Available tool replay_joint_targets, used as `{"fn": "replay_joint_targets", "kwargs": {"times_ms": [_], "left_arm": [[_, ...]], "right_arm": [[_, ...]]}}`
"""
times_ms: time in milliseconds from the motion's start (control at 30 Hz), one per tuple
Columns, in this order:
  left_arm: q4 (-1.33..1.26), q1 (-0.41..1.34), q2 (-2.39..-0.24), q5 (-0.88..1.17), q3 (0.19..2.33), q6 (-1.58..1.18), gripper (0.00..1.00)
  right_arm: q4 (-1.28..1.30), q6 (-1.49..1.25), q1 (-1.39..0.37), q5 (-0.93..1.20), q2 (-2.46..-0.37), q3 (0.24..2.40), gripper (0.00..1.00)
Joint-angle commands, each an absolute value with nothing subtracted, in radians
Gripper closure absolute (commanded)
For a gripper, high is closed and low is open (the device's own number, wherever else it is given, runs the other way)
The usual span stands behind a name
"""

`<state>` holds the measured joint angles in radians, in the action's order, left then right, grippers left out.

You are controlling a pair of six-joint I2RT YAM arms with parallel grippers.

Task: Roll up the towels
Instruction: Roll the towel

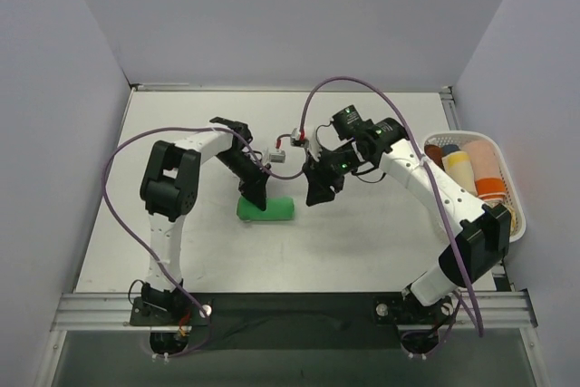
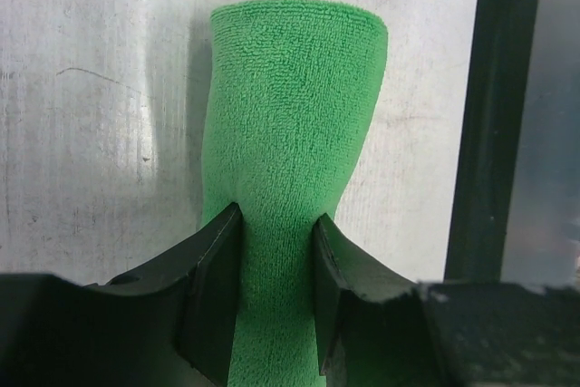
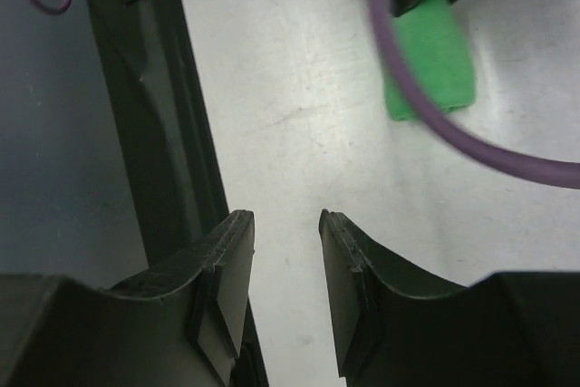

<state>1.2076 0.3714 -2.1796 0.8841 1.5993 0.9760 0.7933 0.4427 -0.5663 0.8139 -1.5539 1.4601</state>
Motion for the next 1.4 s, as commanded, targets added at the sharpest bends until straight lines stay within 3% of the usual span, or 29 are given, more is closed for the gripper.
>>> {"fn": "replay_joint_targets", "kwargs": {"times_ms": [0,167,300,400,433,500,967,1367], "left_arm": [[1.252,0.359,-2.278,0.775,1.627,1.002,0.72],[1.278,0.357,-2.315,0.773,1.658,1.006,0.72],[1.284,0.357,-2.330,0.782,1.670,1.011,0.72],[1.293,0.357,-2.347,0.798,1.692,1.009,0.72],[1.298,0.359,-2.352,0.799,1.698,1.011,0.72],[1.322,0.357,-2.370,0.799,1.713,1.029,0.72],[1.468,0.359,-2.447,0.819,1.809,1.098,0.72],[1.516,0.365,-2.467,0.807,1.832,1.141,0.73]], "right_arm": [[0.935,0.528,-0.629,0.831,-1.502,1.485,0.64],[0.901,0.555,-0.773,0.757,-1.523,1.480,0.62],[0.729,0.517,-0.925,0.524,-1.590,1.439,0.57],[0.629,0.502,-0.974,0.382,-1.673,1.440,0.42],[0.609,0.505,-0.985,0.377,-1.689,1.439,0.31],[0.534,0.508,-0.997,0.321,-1.730,1.427,0.27],[0.278,0.684,-1.023,0.201,-1.786,1.256,0.25],[0.270,0.672,-1.014,0.225,-1.726,1.267,0.26]]}}
